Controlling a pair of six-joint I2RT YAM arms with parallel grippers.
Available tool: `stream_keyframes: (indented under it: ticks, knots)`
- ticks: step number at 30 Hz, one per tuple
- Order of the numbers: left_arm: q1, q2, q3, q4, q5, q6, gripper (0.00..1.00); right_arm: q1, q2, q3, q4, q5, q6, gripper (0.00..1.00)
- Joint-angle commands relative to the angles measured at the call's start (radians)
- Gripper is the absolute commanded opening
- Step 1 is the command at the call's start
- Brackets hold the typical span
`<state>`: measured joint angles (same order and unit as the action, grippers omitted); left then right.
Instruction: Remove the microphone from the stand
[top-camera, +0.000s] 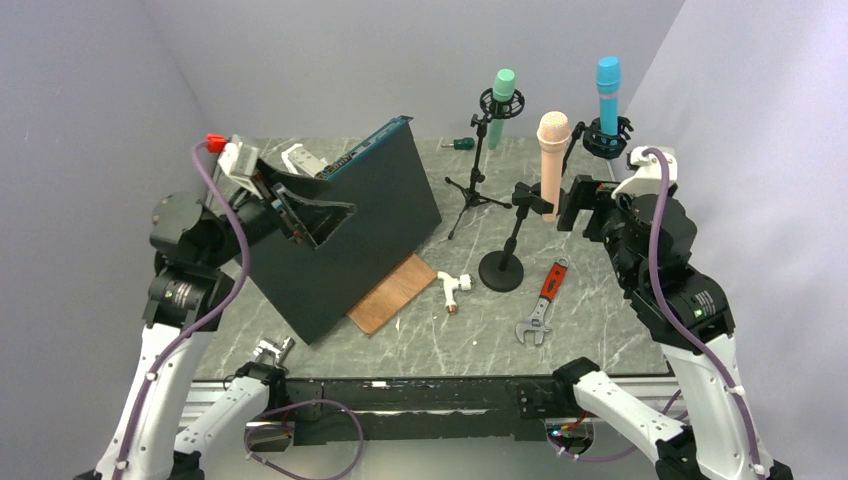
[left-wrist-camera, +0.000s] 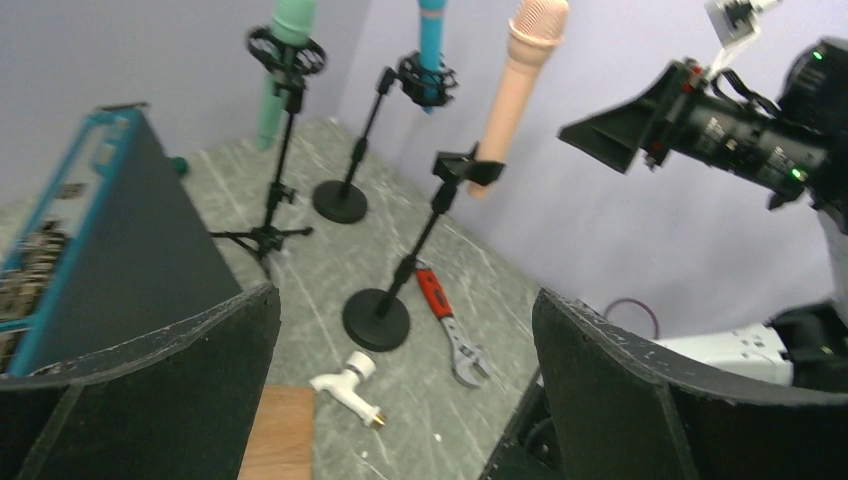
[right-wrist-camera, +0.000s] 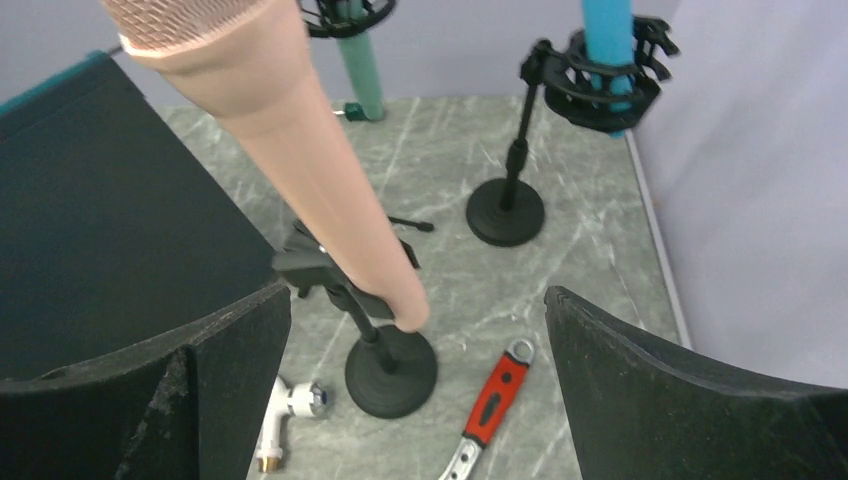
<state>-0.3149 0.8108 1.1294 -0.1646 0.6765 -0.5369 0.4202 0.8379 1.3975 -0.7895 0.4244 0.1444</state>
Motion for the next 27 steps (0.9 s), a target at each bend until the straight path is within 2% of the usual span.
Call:
stream_keyframes:
  ticks: [1, 7, 14, 17, 20, 23, 27]
  knots:
    - [-0.153, 0.027, -0.037, 0.110, -0.034, -0.017, 1.00, -0.003, 0.049, 0.017, 0.143, -0.119, -0.056, 1.00]
    - [-0.392, 0.102, -0.014, 0.088, -0.179, 0.054, 0.99, -0.003, 0.094, -0.008, 0.240, -0.164, -0.111, 0.97]
    - [-0.590, 0.212, 0.021, 0.068, -0.320, 0.124, 0.99, -0.003, 0.135, -0.040, 0.312, -0.182, -0.134, 0.84]
    - [-0.634, 0.235, 0.023, 0.063, -0.384, 0.130, 0.99, -0.003, 0.135, -0.073, 0.340, -0.161, -0.122, 0.80]
    - [-0.639, 0.241, -0.017, 0.143, -0.346, 0.106, 0.99, -0.003, 0.129, -0.114, 0.376, -0.148, -0.107, 0.78]
    - [-0.639, 0.248, -0.039, 0.156, -0.341, 0.087, 0.99, -0.002, 0.133, -0.143, 0.395, -0.162, -0.113, 0.76]
    - [-0.640, 0.258, -0.038, 0.154, -0.357, 0.083, 1.00, -0.003, 0.142, -0.166, 0.405, -0.138, -0.124, 0.68]
